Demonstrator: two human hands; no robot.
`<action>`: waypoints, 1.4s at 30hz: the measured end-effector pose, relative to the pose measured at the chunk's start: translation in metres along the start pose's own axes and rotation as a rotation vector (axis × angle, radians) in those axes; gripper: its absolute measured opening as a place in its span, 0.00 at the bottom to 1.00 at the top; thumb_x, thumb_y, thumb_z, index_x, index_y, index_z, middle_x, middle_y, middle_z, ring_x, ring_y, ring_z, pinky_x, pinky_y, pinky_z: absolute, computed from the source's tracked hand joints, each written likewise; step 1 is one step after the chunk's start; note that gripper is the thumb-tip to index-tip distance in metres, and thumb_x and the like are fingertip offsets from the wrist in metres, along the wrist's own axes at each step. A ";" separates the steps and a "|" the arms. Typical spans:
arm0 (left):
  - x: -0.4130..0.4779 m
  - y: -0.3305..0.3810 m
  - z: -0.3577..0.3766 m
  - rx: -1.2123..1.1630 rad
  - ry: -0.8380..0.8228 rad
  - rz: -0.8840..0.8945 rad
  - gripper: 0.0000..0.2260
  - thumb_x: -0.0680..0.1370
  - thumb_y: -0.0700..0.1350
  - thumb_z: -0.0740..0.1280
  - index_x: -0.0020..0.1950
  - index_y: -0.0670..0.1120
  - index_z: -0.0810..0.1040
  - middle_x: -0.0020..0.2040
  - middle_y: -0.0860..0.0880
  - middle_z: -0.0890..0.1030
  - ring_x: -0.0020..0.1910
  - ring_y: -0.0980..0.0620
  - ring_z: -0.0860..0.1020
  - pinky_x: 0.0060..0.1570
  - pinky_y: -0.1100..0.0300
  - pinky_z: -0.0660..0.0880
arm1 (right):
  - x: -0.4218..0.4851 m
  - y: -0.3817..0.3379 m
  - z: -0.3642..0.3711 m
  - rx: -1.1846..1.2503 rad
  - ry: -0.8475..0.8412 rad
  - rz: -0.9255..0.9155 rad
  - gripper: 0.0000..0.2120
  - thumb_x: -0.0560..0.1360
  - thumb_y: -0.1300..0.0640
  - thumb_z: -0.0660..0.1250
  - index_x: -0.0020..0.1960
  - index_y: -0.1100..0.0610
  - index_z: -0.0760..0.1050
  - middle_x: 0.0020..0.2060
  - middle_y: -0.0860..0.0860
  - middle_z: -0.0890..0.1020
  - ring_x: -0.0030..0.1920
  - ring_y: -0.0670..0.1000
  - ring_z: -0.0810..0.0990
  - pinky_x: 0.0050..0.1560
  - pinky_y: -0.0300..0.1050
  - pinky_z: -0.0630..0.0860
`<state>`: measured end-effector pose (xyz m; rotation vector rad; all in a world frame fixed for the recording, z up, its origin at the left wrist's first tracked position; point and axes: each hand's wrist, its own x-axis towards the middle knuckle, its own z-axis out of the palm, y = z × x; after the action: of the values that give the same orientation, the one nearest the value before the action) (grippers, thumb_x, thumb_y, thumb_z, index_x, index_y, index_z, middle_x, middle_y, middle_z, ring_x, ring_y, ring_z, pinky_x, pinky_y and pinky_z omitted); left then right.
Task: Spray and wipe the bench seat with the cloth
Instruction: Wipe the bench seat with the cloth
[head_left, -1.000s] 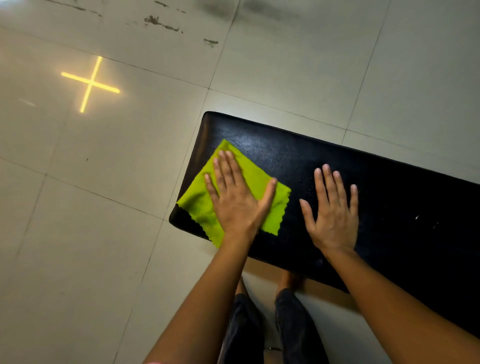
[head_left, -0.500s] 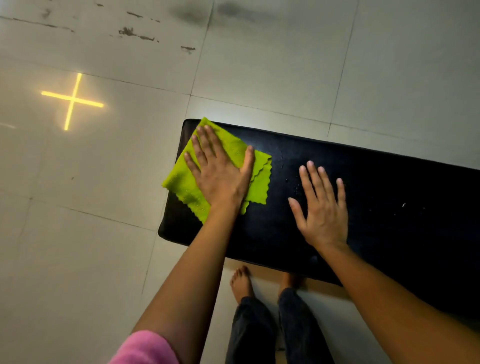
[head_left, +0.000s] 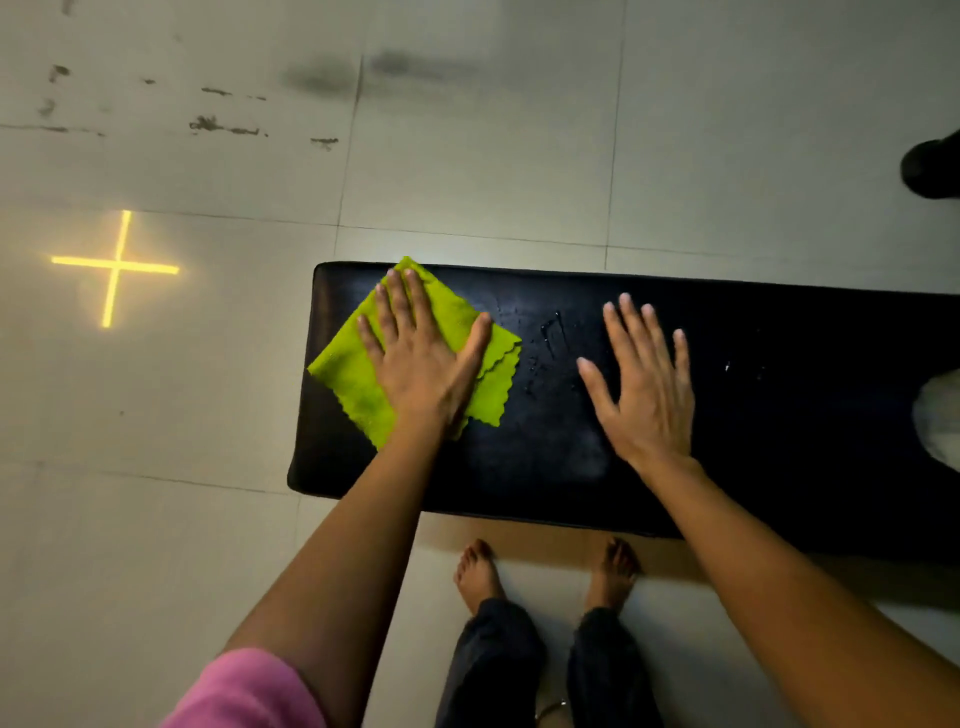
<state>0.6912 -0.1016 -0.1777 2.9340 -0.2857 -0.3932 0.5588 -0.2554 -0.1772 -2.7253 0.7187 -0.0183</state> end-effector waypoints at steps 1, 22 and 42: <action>0.002 0.018 0.004 0.001 -0.018 0.015 0.42 0.73 0.71 0.49 0.77 0.47 0.42 0.78 0.48 0.44 0.76 0.51 0.41 0.74 0.47 0.36 | -0.002 0.011 -0.004 -0.019 0.004 0.022 0.31 0.76 0.40 0.48 0.74 0.55 0.57 0.74 0.52 0.59 0.74 0.51 0.55 0.73 0.51 0.45; -0.022 0.083 0.029 0.064 -0.003 0.219 0.42 0.73 0.71 0.48 0.77 0.46 0.44 0.78 0.50 0.46 0.76 0.52 0.42 0.73 0.50 0.35 | -0.024 0.075 -0.002 -0.120 -0.067 0.086 0.31 0.76 0.39 0.47 0.75 0.52 0.52 0.75 0.51 0.56 0.75 0.53 0.55 0.73 0.56 0.48; -0.076 0.075 0.041 0.068 -0.025 0.408 0.40 0.74 0.70 0.49 0.77 0.46 0.48 0.78 0.49 0.51 0.77 0.52 0.47 0.74 0.47 0.43 | -0.023 0.075 -0.002 -0.133 -0.046 0.070 0.32 0.76 0.39 0.48 0.75 0.52 0.51 0.75 0.51 0.57 0.74 0.52 0.56 0.72 0.55 0.47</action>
<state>0.5957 -0.1638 -0.1843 2.8332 -0.8947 -0.3625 0.5023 -0.3064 -0.1974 -2.8132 0.8287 0.1119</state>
